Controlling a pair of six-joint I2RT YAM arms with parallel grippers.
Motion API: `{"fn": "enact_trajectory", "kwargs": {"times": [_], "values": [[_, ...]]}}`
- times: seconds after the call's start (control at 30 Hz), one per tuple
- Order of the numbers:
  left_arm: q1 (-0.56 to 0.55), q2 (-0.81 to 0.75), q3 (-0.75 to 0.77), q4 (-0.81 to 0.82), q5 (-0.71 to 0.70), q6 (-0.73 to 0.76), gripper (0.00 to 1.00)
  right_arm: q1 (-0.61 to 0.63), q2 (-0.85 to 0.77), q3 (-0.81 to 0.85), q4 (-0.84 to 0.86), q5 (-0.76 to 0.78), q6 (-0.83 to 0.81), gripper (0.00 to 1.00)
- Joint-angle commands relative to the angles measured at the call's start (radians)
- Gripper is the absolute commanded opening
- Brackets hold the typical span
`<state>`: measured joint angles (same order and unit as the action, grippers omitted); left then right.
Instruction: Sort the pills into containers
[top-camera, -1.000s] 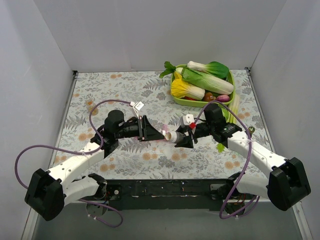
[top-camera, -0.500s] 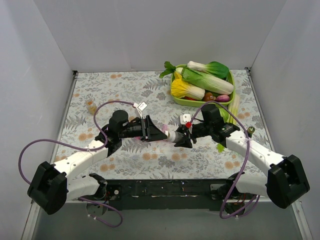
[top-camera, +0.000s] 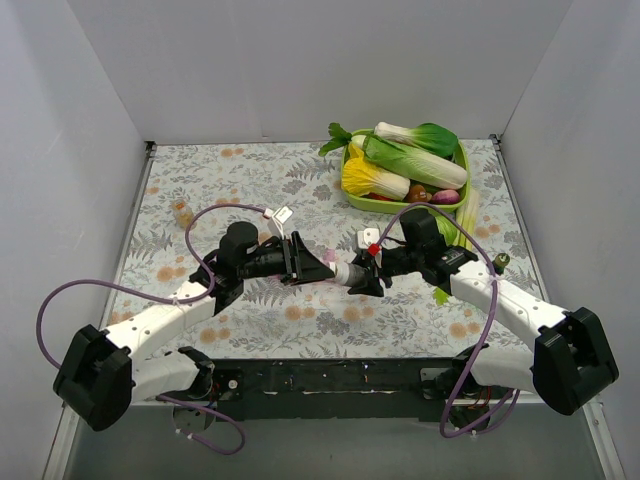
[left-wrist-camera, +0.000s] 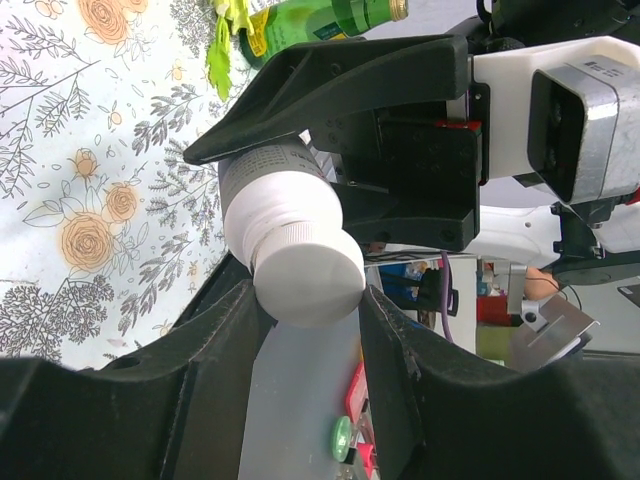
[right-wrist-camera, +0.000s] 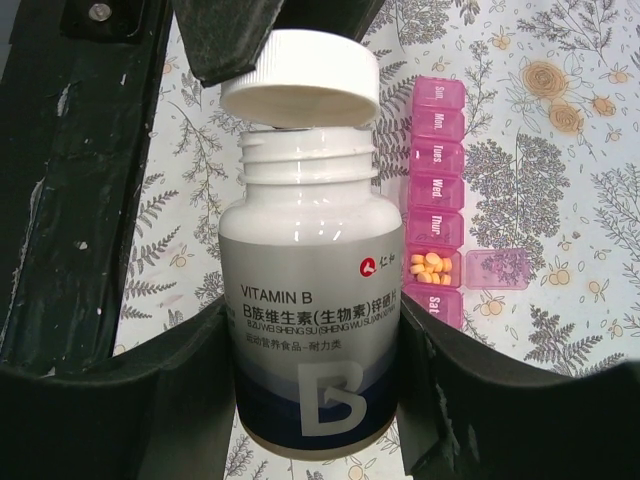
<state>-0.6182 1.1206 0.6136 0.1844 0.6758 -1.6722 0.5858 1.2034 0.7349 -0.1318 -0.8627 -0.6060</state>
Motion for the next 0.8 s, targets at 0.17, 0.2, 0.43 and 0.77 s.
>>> {"fn": "enact_trajectory", "kwargs": {"times": [0.17, 0.2, 0.43, 0.77], "values": [[0.038, -0.073, -0.020, -0.036, -0.021, 0.002, 0.11, 0.009, -0.030, 0.052, 0.001, -0.070, -0.021, 0.04], [0.040, -0.077, -0.020, -0.037, -0.016, 0.002, 0.11, 0.009, -0.031, 0.054, 0.001, -0.073, -0.021, 0.04], [0.046, -0.081, -0.025, -0.022, 0.021, -0.009, 0.12, 0.009, -0.033, 0.054, -0.002, -0.088, -0.025, 0.04], [0.046, -0.041, -0.029, 0.029, 0.106, -0.031, 0.13, 0.009, -0.018, 0.055, 0.008, -0.101, -0.014, 0.03]]}}
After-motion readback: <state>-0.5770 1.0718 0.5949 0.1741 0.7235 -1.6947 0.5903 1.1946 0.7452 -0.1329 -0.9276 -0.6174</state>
